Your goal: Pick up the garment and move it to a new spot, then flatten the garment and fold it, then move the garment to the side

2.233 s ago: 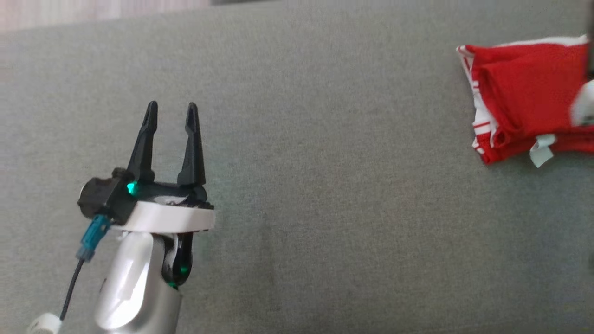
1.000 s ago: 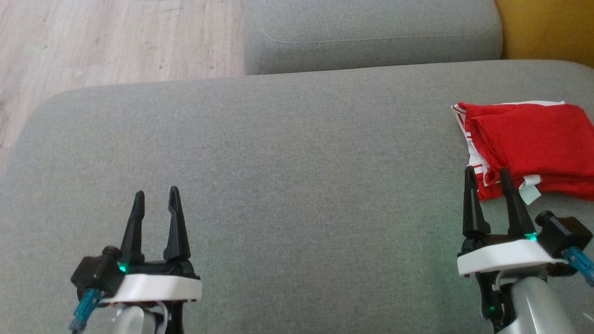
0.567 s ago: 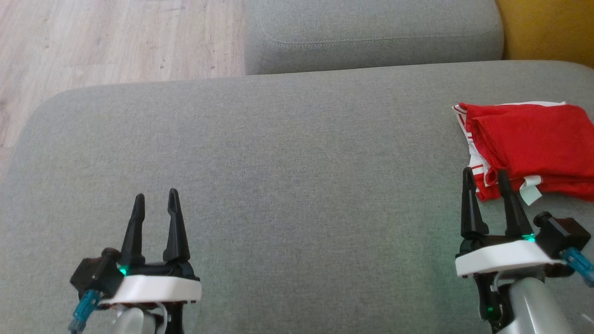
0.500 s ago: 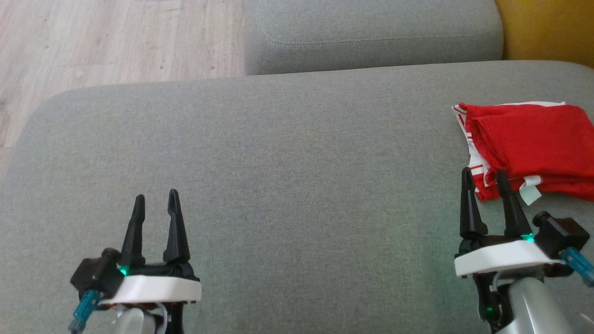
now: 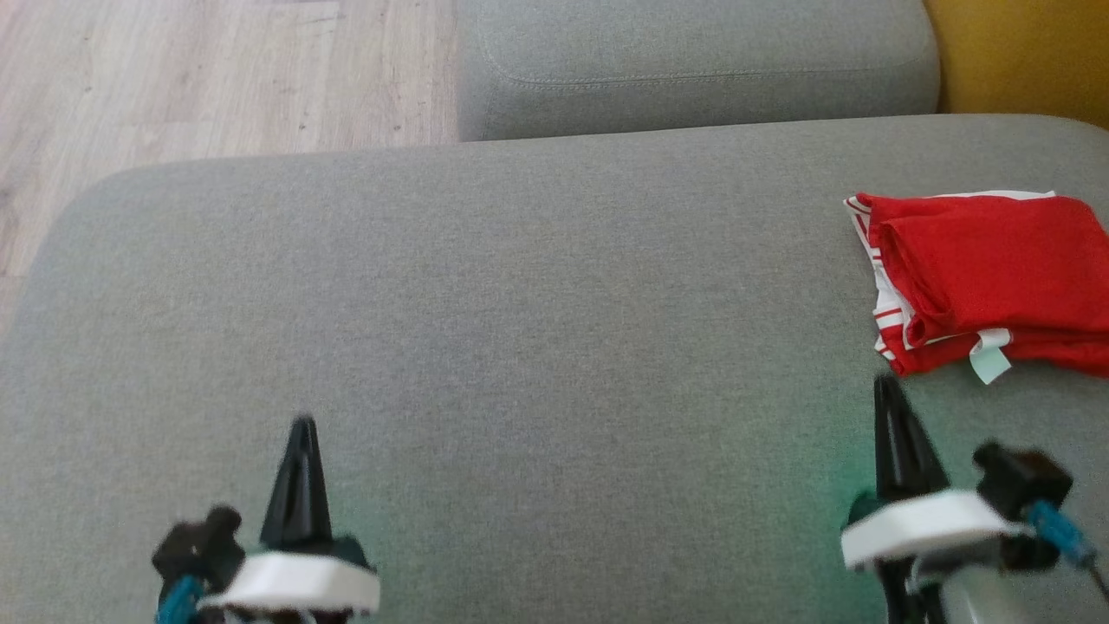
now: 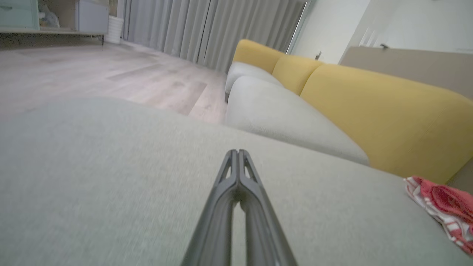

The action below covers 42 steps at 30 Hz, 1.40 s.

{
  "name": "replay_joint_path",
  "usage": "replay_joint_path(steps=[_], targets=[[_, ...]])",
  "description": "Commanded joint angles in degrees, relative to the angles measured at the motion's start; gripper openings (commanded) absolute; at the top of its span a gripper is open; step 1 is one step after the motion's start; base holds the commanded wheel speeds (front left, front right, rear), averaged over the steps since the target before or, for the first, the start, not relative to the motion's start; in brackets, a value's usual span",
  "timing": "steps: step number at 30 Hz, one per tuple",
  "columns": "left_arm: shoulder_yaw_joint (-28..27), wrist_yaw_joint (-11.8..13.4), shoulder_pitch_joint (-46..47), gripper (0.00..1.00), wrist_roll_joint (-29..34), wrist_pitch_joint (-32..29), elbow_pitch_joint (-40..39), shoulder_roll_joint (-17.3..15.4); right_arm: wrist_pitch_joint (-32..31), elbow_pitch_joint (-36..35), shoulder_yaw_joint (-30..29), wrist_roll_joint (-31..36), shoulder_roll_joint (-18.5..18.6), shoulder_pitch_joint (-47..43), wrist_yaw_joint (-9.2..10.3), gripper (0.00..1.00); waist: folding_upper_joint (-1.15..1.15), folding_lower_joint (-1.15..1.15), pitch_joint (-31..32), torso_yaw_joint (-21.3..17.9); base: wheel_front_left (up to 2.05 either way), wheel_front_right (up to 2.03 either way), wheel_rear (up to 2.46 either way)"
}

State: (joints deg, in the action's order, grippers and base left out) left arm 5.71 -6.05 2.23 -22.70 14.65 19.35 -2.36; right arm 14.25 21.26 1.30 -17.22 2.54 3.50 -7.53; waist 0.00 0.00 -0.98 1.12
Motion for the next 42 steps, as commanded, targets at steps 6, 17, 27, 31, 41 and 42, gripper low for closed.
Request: replay_joint_path(steps=[6, 17, 27, 31, 41, 42], targets=[[-0.65, -0.07, 0.65, 0.00, -3.48, -1.09, -0.72, -0.03, -0.99, -0.91, -0.36, -3.80, 0.04, 0.56, 0.00, 0.00, 0.00, 0.00, 0.04, -0.06, 0.00, 0.00, 0.00], [-1.70, -0.20, 0.93, 0.00, -9.60, -2.92, -1.18, -0.07, -2.79, -1.50, -1.00, -10.43, 0.11, 0.76, 0.01, 0.00, 0.00, 0.00, 0.11, -0.15, 0.00, 0.00, 0.00], [-2.77, -0.32, 1.23, 0.00, -15.70, -4.77, -1.60, -0.12, -4.59, -2.08, -1.66, -17.03, 0.17, 0.95, 0.01, 0.00, 0.00, 0.00, 0.18, -0.25, 0.00, 0.00, 0.00], [-3.16, -0.37, 1.34, 0.00, -17.92, -5.45, -1.76, -0.13, -5.24, -2.30, -1.90, -19.44, 0.18, 1.02, 0.01, 0.00, 0.00, 0.00, 0.21, -0.29, 0.00, 0.00, 0.00], [-4.04, -0.47, 1.60, 0.00, -22.92, -6.97, -2.10, -0.17, -6.73, -2.78, -2.45, -24.84, 0.22, 1.18, 0.01, 0.00, 0.00, 0.00, 0.26, -0.37, 0.00, 0.00, 0.00], [-4.13, -0.49, 1.62, 0.00, -23.48, -7.14, -2.14, -0.18, -6.89, -2.83, -2.51, -25.44, 0.22, 1.20, 0.01, 0.00, 0.00, 0.00, 0.27, -0.38, 0.00, 0.00, 0.00]])
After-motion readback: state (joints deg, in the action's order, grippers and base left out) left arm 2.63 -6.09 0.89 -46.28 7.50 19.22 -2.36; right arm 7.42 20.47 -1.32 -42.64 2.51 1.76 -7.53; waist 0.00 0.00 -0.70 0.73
